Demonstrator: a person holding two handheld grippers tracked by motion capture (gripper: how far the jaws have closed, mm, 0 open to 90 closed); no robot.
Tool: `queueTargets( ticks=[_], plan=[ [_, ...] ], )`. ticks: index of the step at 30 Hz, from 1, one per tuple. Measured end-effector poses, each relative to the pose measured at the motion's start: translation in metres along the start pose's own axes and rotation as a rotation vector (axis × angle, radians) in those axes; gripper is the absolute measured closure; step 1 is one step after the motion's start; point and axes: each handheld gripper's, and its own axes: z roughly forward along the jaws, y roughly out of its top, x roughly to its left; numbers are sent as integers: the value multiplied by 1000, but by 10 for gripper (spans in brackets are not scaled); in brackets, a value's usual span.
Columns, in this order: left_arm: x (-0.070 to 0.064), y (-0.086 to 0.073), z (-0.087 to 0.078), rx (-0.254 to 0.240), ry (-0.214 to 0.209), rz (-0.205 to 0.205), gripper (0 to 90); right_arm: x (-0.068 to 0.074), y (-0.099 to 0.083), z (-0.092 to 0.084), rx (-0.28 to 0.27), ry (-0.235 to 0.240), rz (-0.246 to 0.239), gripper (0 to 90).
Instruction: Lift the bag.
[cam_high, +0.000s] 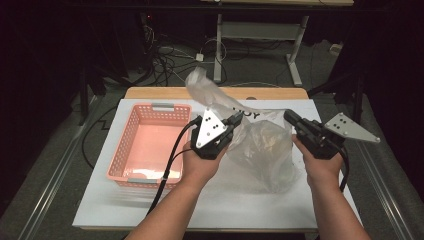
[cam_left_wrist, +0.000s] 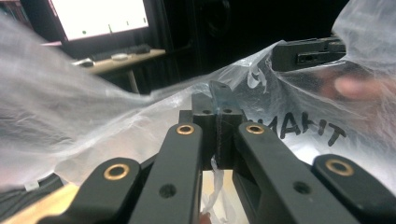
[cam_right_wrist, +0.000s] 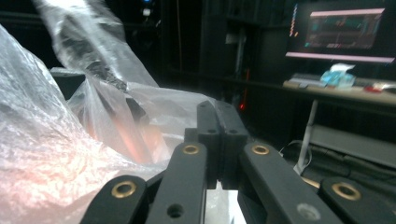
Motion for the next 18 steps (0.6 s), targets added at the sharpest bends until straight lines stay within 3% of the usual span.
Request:
queueTargets(
  ticks=[12,18],
  plan=[
    [5,48,10,-112,0,-4,882,-22,56,-9,-138,-82,1,900],
    [8,42,20,-62,-3,-7,882,-31,59,-11,-125,-99,-13,900]
  ],
)
